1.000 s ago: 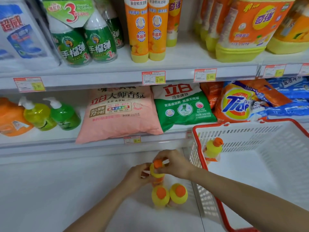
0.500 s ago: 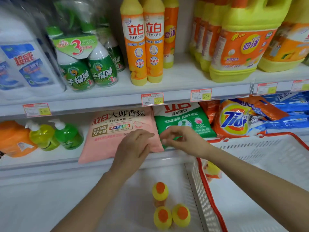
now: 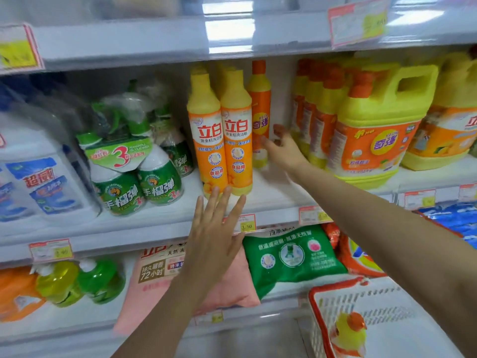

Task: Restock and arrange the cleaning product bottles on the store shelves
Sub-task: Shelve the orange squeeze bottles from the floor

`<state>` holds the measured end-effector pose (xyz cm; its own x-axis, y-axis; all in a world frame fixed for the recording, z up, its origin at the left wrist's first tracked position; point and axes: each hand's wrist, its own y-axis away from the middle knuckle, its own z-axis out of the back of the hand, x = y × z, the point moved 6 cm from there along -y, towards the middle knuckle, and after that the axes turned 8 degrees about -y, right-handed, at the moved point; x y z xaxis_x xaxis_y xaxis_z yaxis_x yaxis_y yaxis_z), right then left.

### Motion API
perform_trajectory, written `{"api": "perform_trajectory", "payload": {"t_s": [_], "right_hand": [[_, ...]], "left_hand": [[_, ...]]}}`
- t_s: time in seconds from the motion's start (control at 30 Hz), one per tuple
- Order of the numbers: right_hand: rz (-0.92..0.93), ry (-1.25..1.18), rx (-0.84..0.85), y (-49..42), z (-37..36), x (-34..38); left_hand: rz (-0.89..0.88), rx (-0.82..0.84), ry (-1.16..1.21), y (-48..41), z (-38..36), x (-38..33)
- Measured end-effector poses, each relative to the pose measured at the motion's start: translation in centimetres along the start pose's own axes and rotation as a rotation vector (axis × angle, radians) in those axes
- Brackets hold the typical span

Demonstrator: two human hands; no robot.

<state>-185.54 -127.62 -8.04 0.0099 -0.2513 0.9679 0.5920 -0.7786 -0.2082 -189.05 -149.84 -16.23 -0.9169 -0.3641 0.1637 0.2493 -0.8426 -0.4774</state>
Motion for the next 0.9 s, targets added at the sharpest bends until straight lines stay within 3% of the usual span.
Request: {"api": "perform_trajectory", "payload": {"t_s": [0.1,0.27,0.43,0.6,0.77,0.9], "right_hand": [[0.011,-0.027,0.014,-2.7,-1.2,-0.4],[0.06,0.226,-0.069,-4.1,-0.5,-1.2],[0.19,0.247,-0.213,0.0,2.1,-0.5],[0.26,0.205,-0.265,5.6,4.8,2.3],[0.045,-0.057,-0.076,11.3,5.1,3.5],[-0.073,-0.115,0.007,16.8,5.0,2.9]], "left_hand": [[0.001,-0.009,-0.016,-0.1,-0.2,0.1],[0.025,0.003,0.031,-0.1,-0.3,0.3],[0.01,-0.021,0.154,0.0,0.2,0.6],[0.126,-0.135,0.386,0.1,3.5,0.3],[0.281,-0.095,0.768,0.2,7.2,-2.1],[0.491,0.085,1.05,1.0,8.6,-4.7]]}}
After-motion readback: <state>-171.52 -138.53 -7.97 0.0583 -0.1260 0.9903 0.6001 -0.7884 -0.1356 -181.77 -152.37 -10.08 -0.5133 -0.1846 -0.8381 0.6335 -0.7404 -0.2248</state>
